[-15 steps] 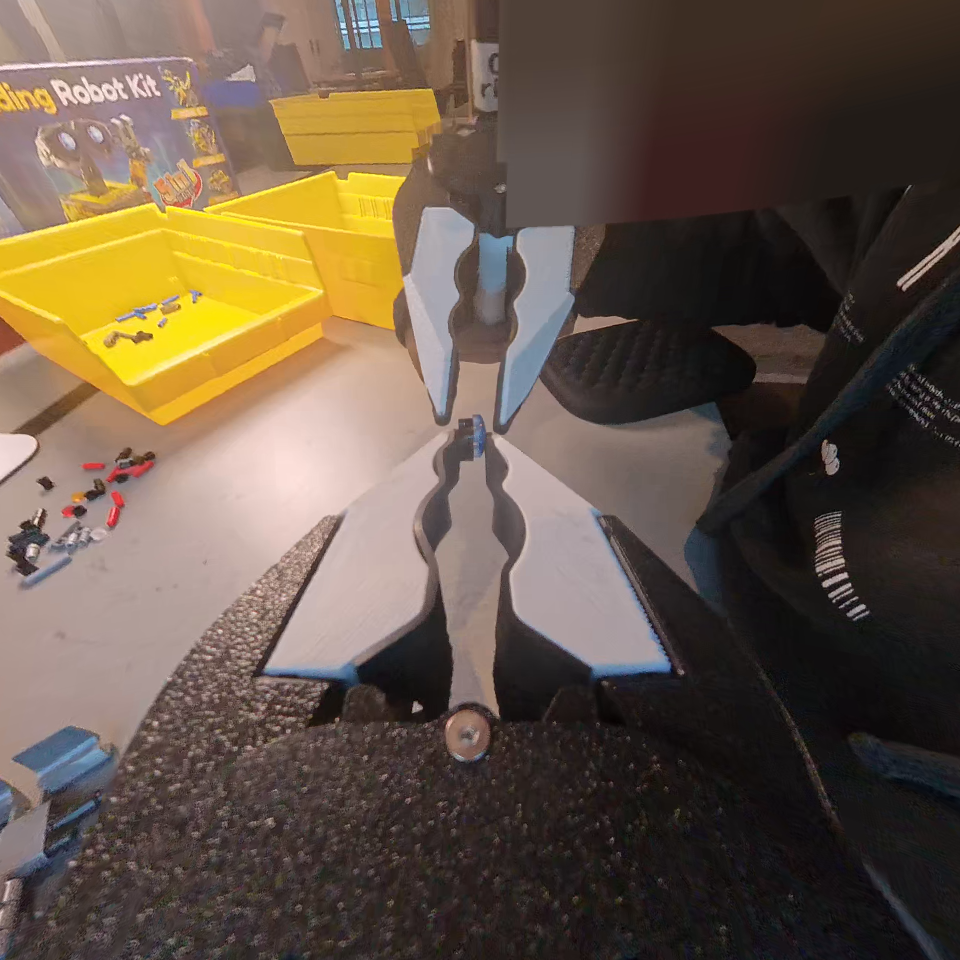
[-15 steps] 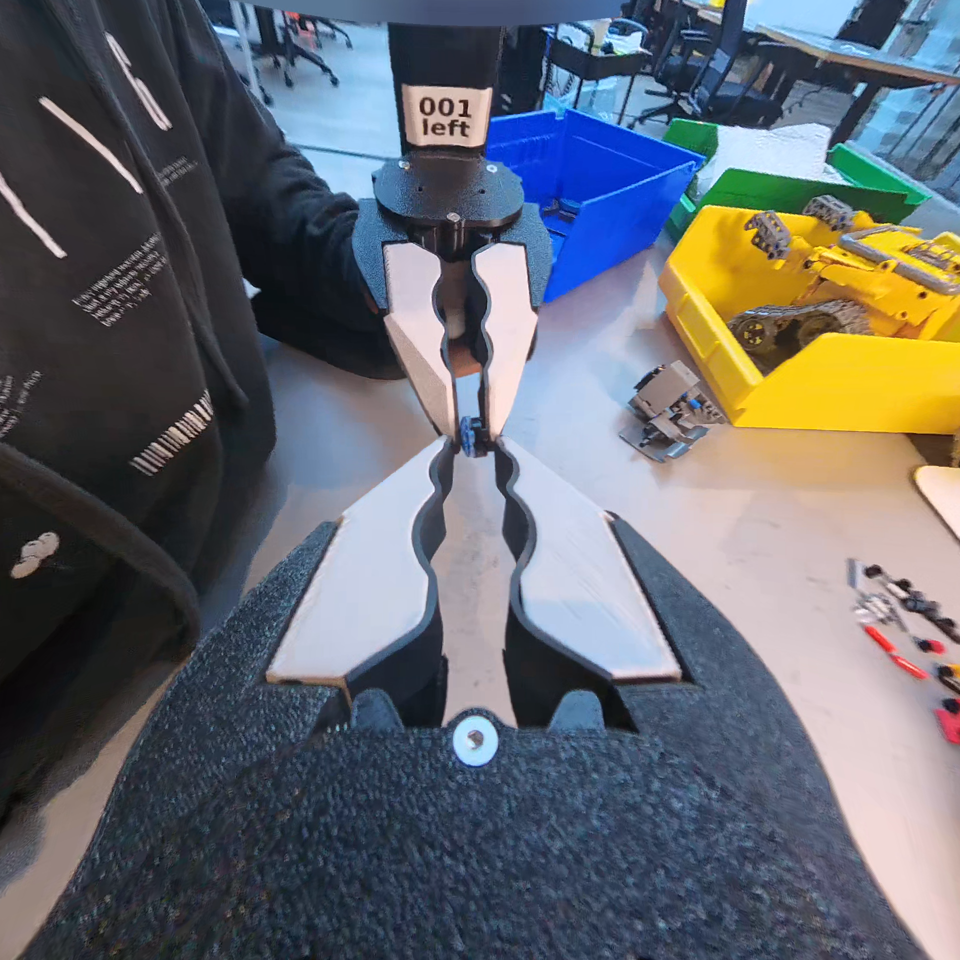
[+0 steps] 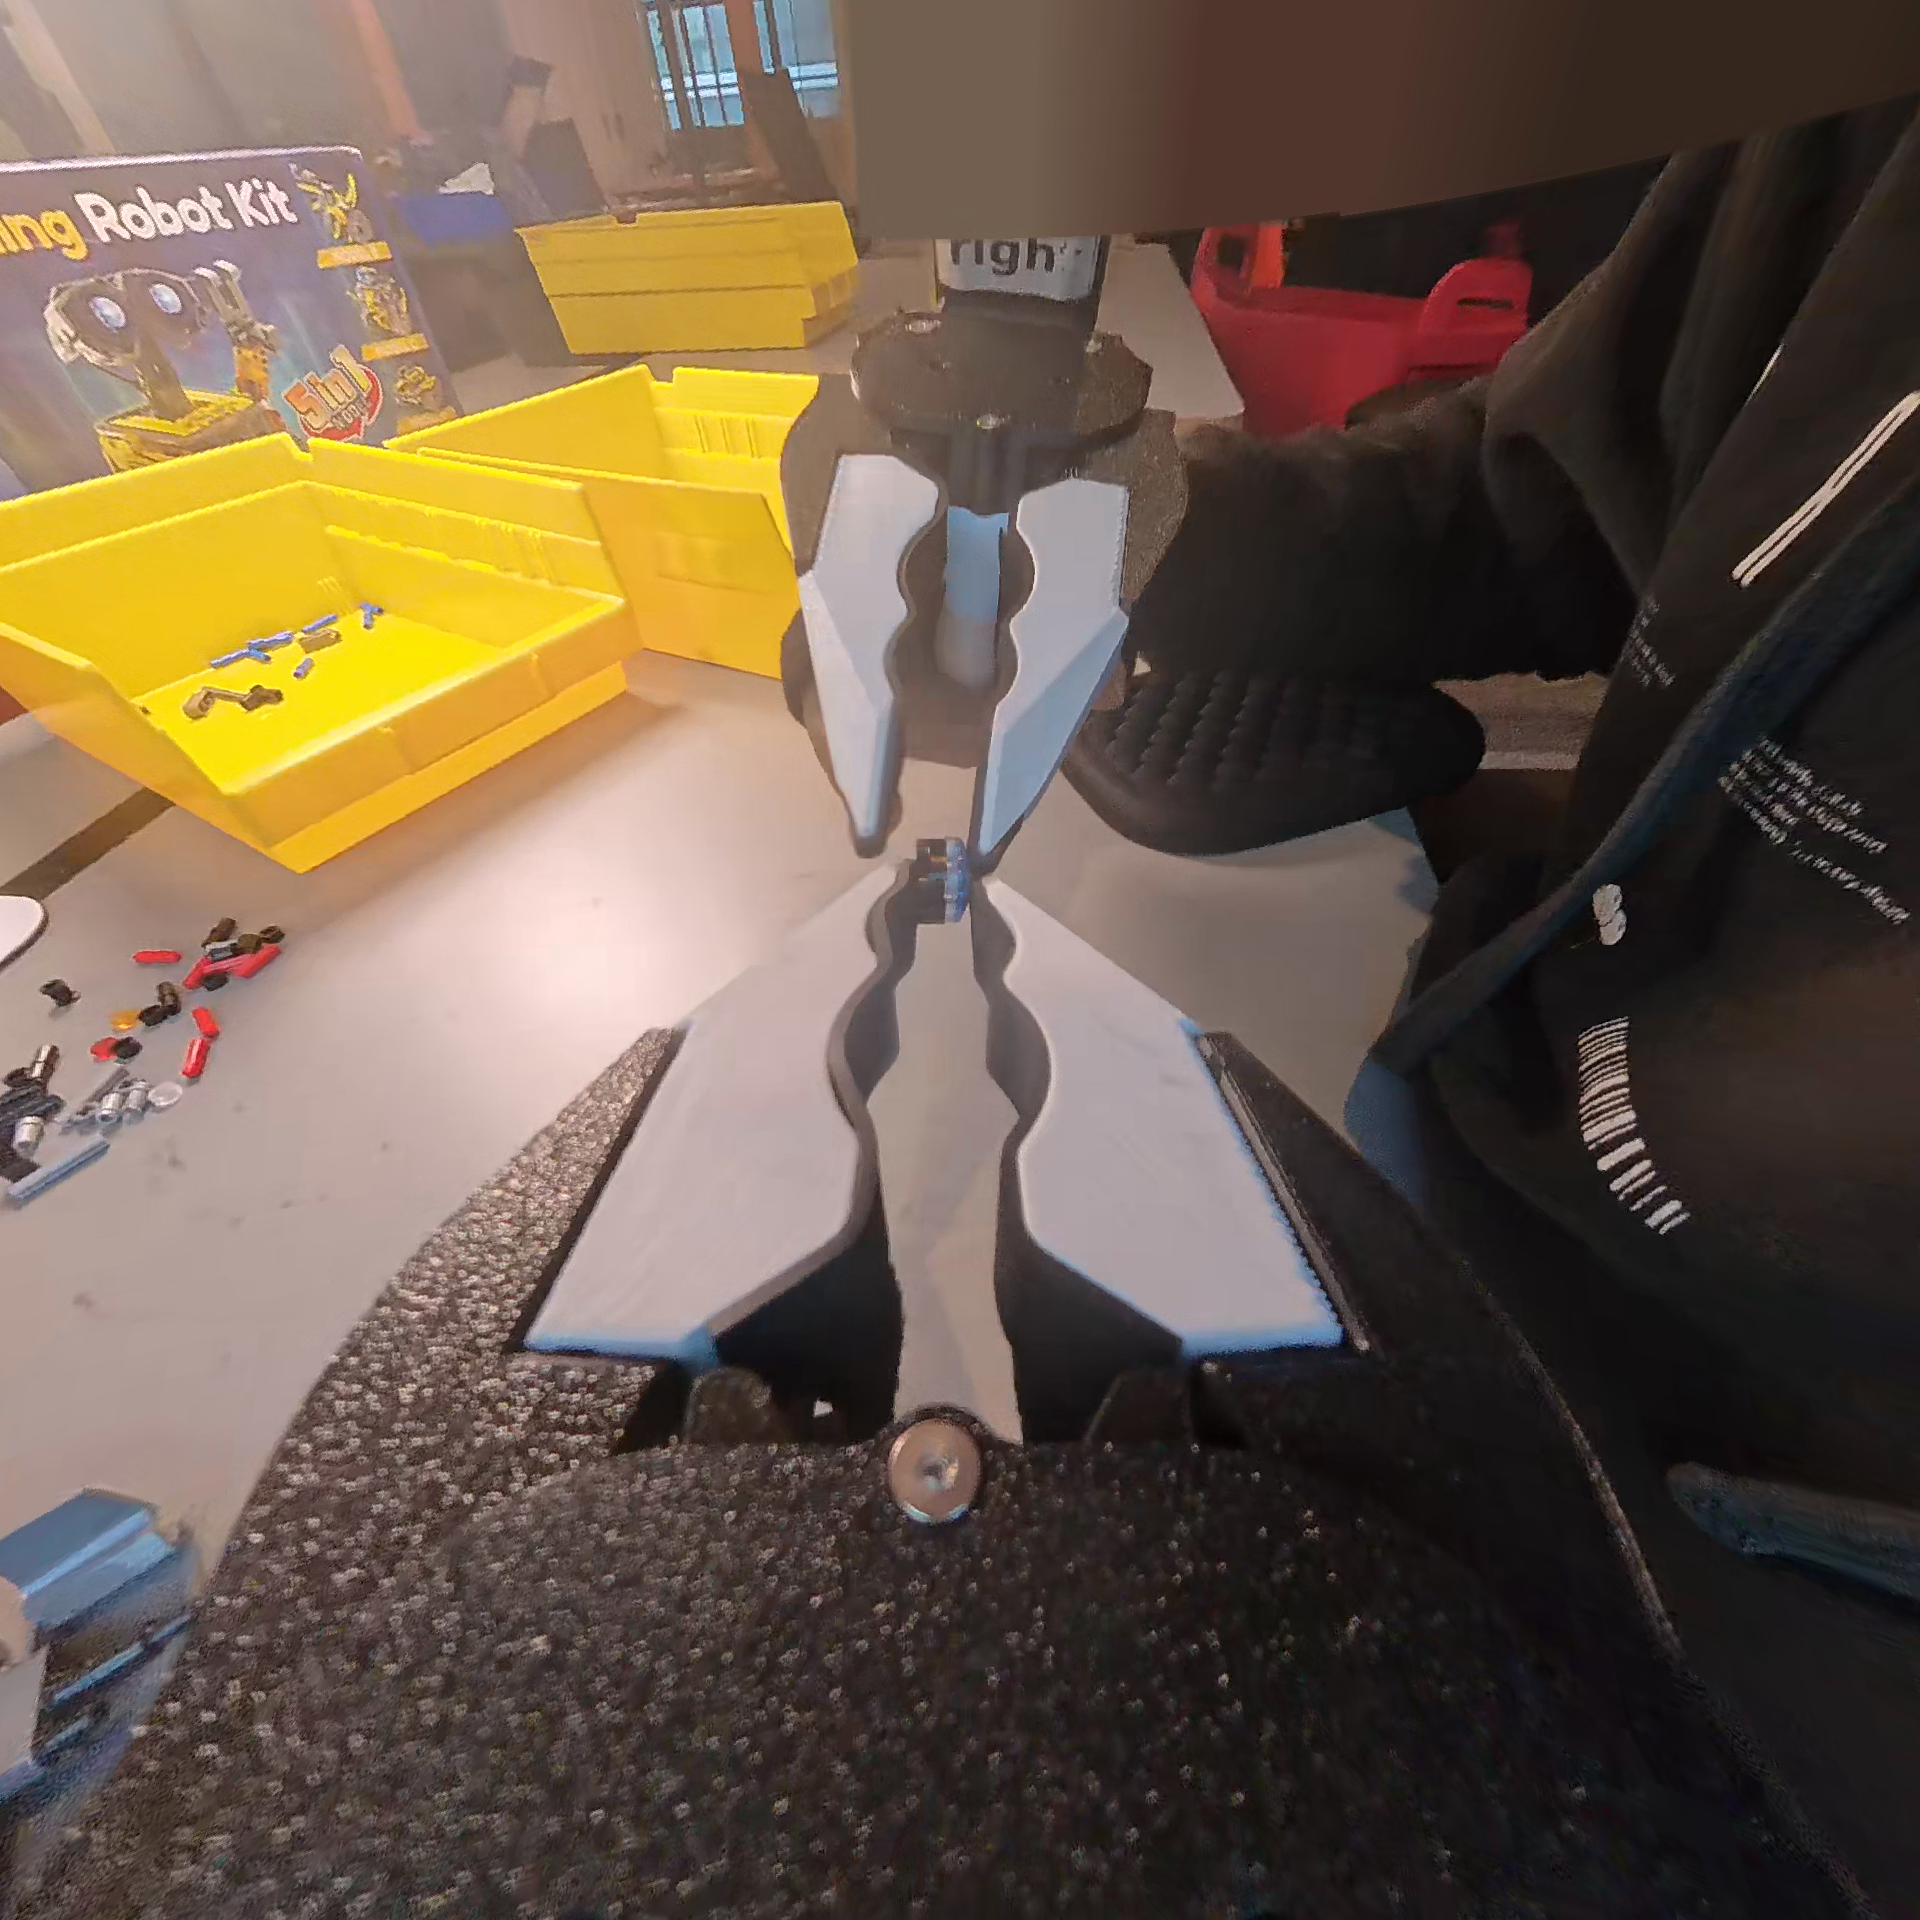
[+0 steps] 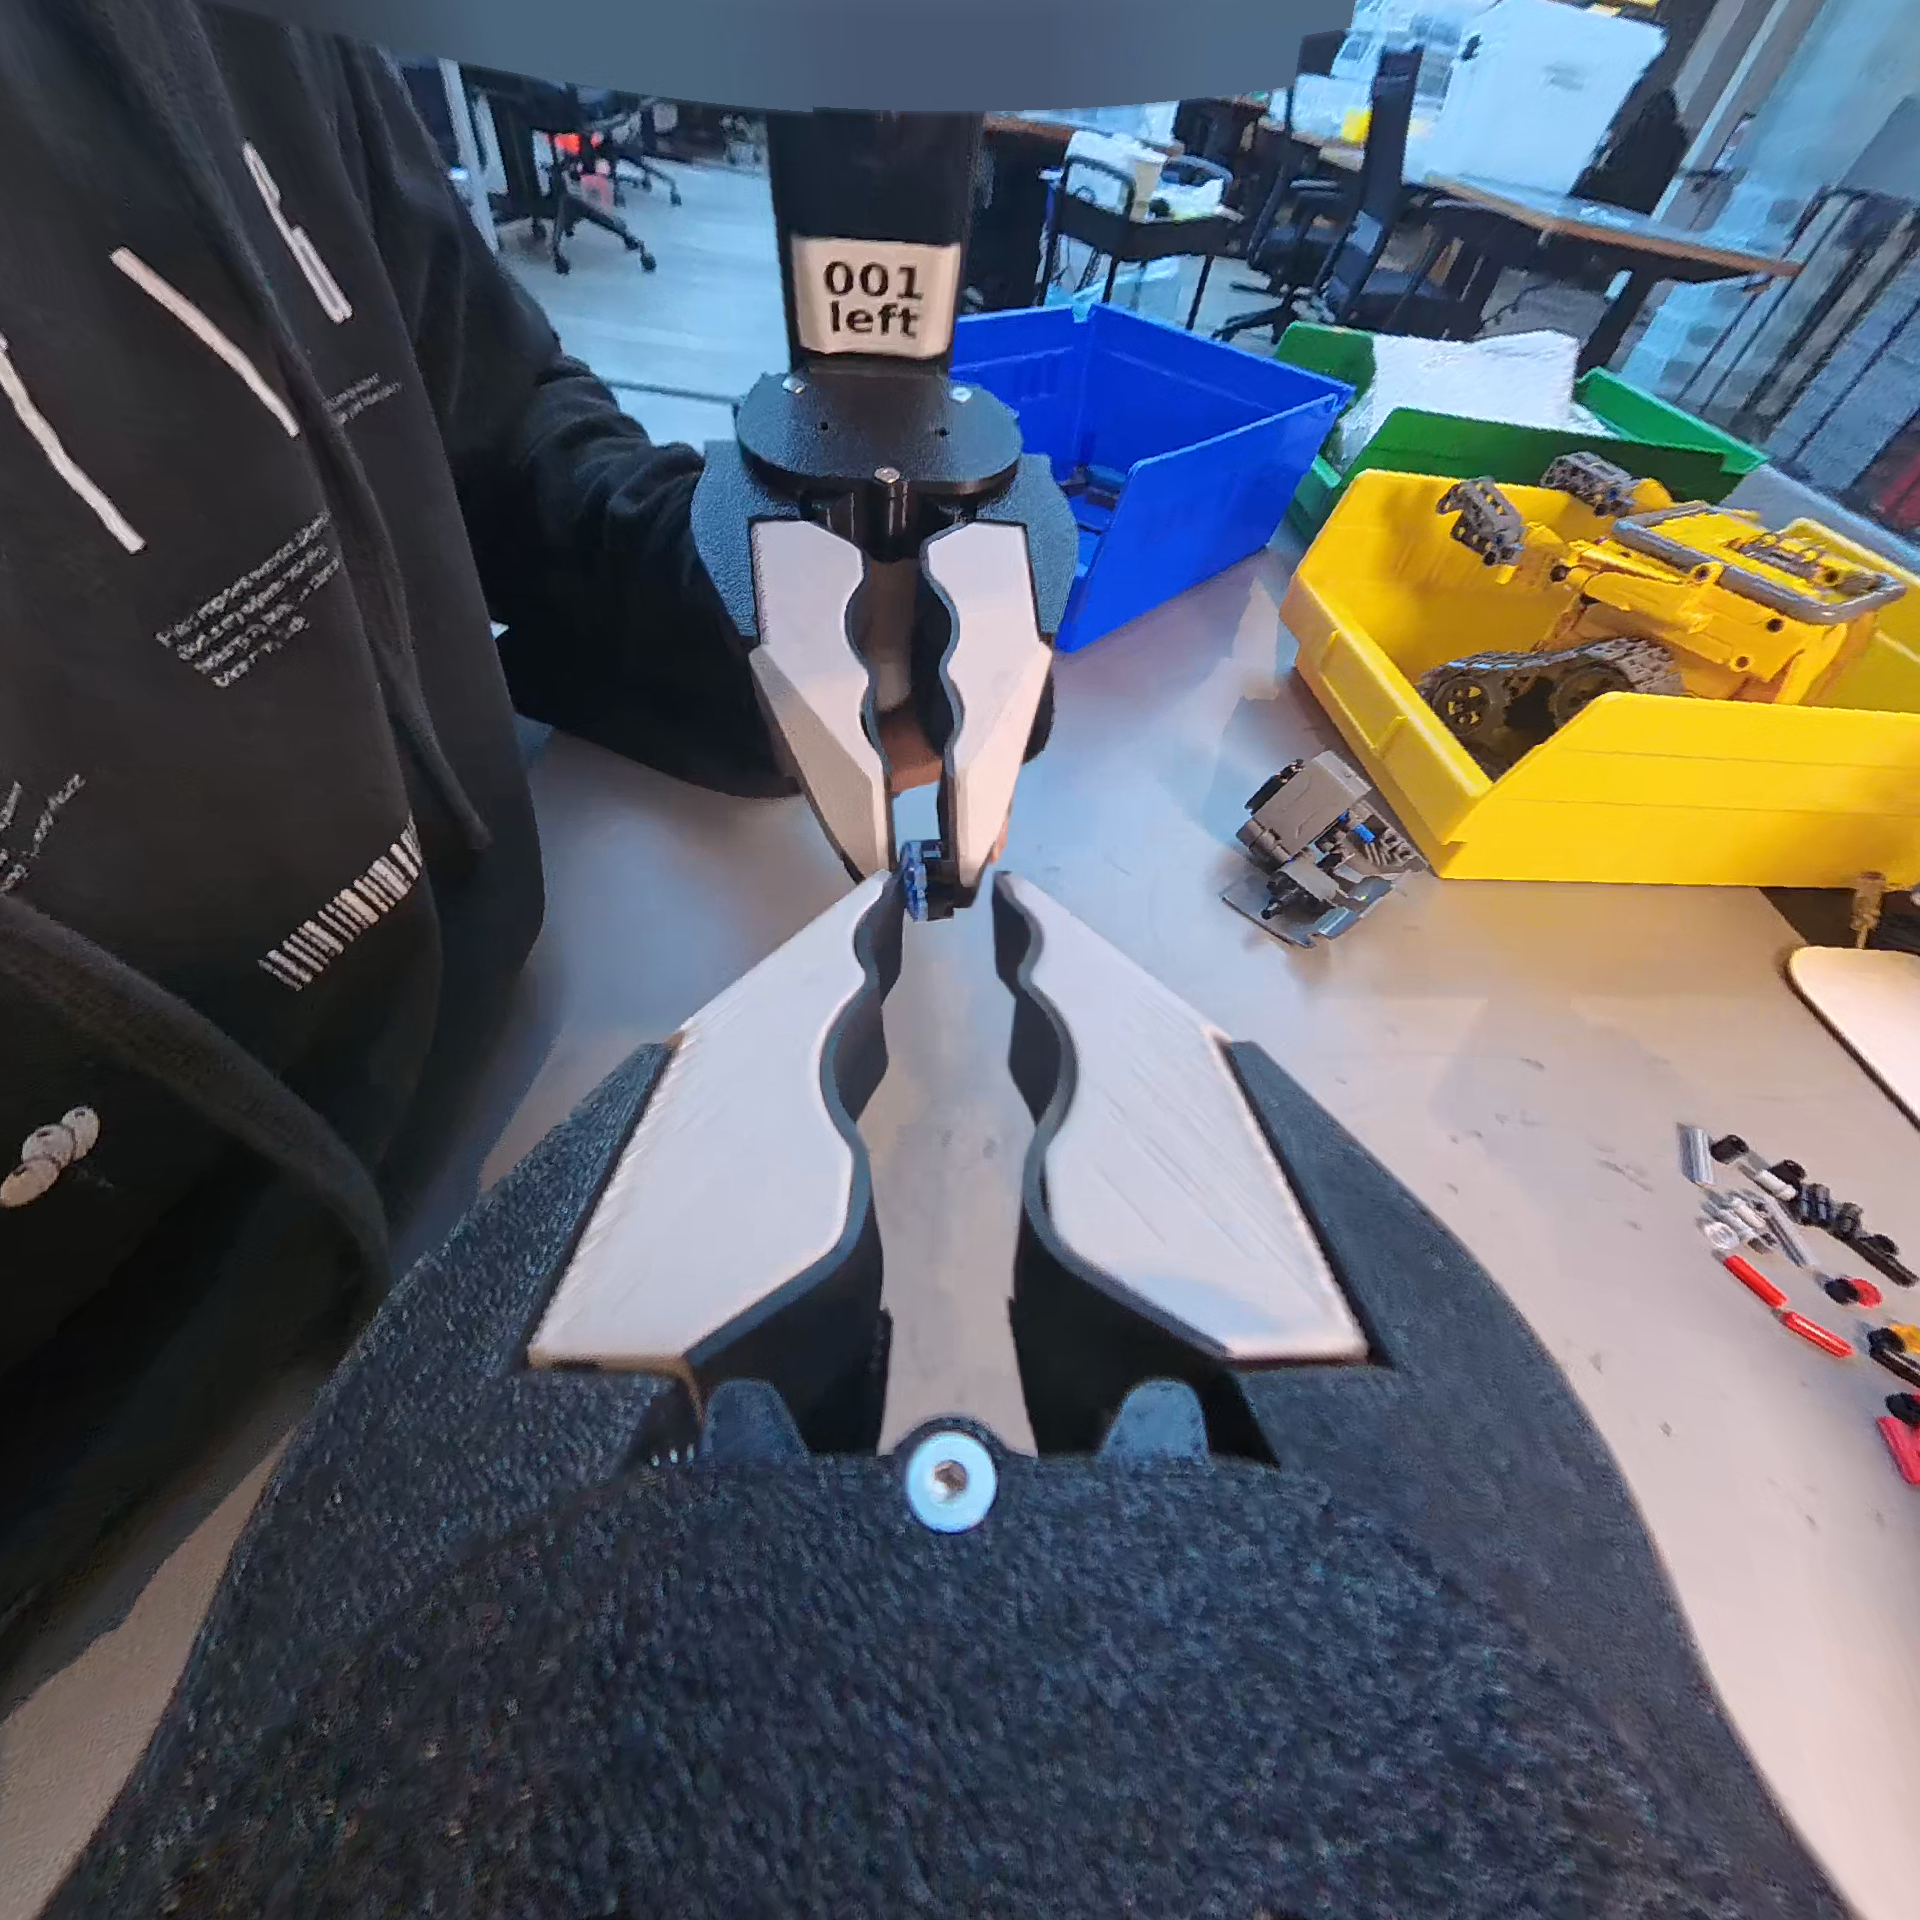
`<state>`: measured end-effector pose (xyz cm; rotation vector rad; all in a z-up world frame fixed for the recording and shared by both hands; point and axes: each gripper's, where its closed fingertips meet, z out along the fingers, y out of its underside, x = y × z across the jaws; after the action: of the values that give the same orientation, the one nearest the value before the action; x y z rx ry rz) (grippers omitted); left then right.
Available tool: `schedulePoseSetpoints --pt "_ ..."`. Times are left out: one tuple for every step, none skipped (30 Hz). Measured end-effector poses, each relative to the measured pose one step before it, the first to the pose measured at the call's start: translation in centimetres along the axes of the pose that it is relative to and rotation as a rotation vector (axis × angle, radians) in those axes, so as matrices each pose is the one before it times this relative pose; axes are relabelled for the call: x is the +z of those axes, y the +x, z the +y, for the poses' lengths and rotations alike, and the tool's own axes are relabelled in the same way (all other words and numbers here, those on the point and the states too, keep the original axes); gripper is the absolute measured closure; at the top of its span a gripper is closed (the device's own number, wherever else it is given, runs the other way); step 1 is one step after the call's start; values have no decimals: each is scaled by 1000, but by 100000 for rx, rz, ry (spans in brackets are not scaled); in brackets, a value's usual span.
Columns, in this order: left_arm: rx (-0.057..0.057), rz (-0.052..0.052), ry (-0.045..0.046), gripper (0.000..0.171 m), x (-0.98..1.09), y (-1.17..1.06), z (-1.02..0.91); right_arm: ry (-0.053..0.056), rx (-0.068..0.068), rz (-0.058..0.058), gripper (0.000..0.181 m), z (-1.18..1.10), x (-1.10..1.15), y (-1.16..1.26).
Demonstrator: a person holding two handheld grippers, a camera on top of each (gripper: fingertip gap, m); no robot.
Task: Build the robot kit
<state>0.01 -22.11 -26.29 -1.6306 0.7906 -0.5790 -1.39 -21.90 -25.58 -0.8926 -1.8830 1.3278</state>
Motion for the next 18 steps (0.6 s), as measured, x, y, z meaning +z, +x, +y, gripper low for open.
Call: schedulePoseSetpoints --pt "-1657 566 1397 164 -63 29 -167 1648 894 697 162 -170 -48 76" --pt "-1548 622 887 164 -15 38 -117 1284 645 -109 163 -114 -40 -49" --pt "-1113 259 456 164 -13 -25 -85 1081 -109 -387 167 -87 -16 -131" --pt "-803 311 458 164 -37 -30 -103 1287 -58 -490 171 -110 6 -159" --pt "-968 721 480 164 -45 40 -76 1138 601 -326 172 -93 17 -71" --pt "-1356 939 468 164 -41 70 -27 878 1412 -908 171 -13 10 -55" --pt "-1597 1063 360 164 -5 70 17 809 2075 -1299 171 28 22 -53" --pt "-1454 973 335 164 -14 40 38 871 1918 -1032 171 43 25 -18" --pt "-1435 796 523 163 -35 3 -6 1346 1853 -534 171 -7 35 6" --pt "-1626 609 892 163 -36 -28 -69 1716 2188 -286 171 -66 19 57" --pt "-2777 908 941 163 -29 -45 -68 1528 2596 -438 171 -37 -1 68" --pt "-4136 1393 1055 163 4 -70 -17 1065 2967 -546 171 30 6 96" --pt "-5310 1517 1473 164 18 -139 -30 947 3176 -220 171 44 -17 185" --pt "-6397 2090 2190 164 0 -122 -90 1318 3290 -475 171 -32 -22 165" --pt "-7187 2931 2756 164 -40 -77 -194 2004 3123 -283 171 -135 10 140" --pt "-7245 3274 3136 164 -74 -74 -267 2572 2942 184 171 -209 28 164" --pt "-6694 2948 2891 163 -74 -123 -227 2043 2454 396 171 -145 35 202" --pt "-5677 2514 1818 163 -16 -140 -95 1251 1789 355 171 -69 18 217"
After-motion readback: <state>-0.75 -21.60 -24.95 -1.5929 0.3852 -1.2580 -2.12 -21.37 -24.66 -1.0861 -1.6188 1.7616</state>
